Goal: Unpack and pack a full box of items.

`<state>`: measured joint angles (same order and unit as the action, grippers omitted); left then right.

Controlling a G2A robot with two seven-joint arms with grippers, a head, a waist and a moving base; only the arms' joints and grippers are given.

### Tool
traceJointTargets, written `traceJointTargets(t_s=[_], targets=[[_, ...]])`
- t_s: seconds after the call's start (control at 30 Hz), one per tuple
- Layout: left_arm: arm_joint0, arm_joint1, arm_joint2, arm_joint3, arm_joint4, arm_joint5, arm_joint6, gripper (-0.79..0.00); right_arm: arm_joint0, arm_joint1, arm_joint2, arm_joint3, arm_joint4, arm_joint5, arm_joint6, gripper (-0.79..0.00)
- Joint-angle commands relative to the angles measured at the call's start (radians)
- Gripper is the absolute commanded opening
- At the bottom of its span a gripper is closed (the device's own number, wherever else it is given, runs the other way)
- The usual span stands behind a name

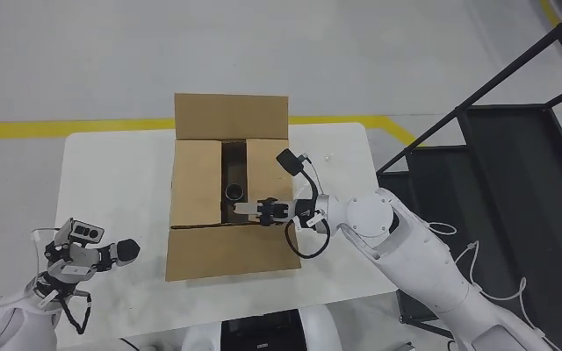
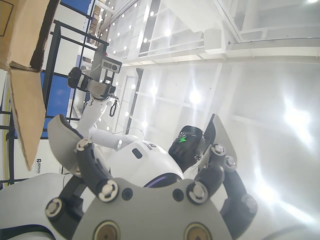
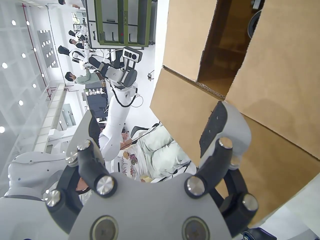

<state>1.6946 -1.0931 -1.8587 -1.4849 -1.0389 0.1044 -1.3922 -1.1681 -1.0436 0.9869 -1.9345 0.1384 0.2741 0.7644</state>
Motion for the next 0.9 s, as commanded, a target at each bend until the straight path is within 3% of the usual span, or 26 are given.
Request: traceJointTargets(t_s=[0.0,0.27,0.37,0.57,0.87], targets=[[-0.010,0.002,0.007,-0.010,0.035,-0.004,0.022,0.000,0.000,0.000,0.000,0.000,0.000,0.000,0.000,0.000],[-0.131,0.037,-0.008,-0.033,0.368,-0.134,-0.081,0.000,0.124,-0.023,-0.039,0.126,0.015,-0.036,0.037,0.000],[-0.198,0.048,-0.009,0.017,0.410,-0.180,-0.138,0.000,0.214,-0.045,-0.085,0.205,0.050,-0.063,0.064,0.000],[-0.311,0.072,0.053,0.112,0.434,-0.224,-0.144,0.000,0.385,-0.112,-0.227,0.371,0.107,-0.108,0.068,0.000],[-0.413,0.122,0.163,0.199,0.425,-0.274,-0.144,0.000,0.533,-0.229,-0.437,0.584,0.115,-0.140,0.042,0.000]])
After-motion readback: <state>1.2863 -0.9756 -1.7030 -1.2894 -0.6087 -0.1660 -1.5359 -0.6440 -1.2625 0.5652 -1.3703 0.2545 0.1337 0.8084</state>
